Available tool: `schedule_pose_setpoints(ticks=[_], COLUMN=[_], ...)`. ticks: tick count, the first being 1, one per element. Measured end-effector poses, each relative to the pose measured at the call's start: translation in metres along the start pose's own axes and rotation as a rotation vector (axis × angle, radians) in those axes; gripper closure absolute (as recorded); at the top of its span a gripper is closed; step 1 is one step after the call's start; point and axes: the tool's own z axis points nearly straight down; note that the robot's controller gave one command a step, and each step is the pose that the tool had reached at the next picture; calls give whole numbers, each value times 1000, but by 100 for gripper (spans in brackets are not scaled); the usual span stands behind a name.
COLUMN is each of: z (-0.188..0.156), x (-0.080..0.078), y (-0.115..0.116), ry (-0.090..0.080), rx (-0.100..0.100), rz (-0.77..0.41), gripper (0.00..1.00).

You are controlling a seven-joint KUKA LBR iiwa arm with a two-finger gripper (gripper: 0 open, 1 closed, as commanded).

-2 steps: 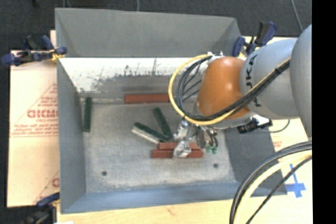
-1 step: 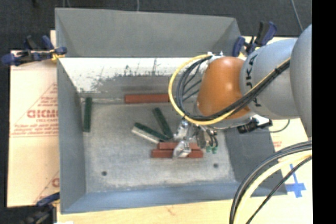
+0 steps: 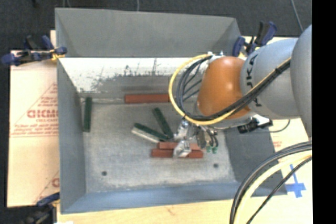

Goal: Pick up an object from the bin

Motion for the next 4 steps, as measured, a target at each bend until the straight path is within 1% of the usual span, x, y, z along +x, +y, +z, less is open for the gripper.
schedule_pose_setpoints(ticks=[1,2,3,4], z=[-38,-28,-28,18], x=[-1,28,28,8], y=[12,-10,-10,-16], ry=[-19,-11,-11,-8], rx=[2,2,2,-1], rz=[-49,-66,-66,-27], gripper=[100,0,0,100])
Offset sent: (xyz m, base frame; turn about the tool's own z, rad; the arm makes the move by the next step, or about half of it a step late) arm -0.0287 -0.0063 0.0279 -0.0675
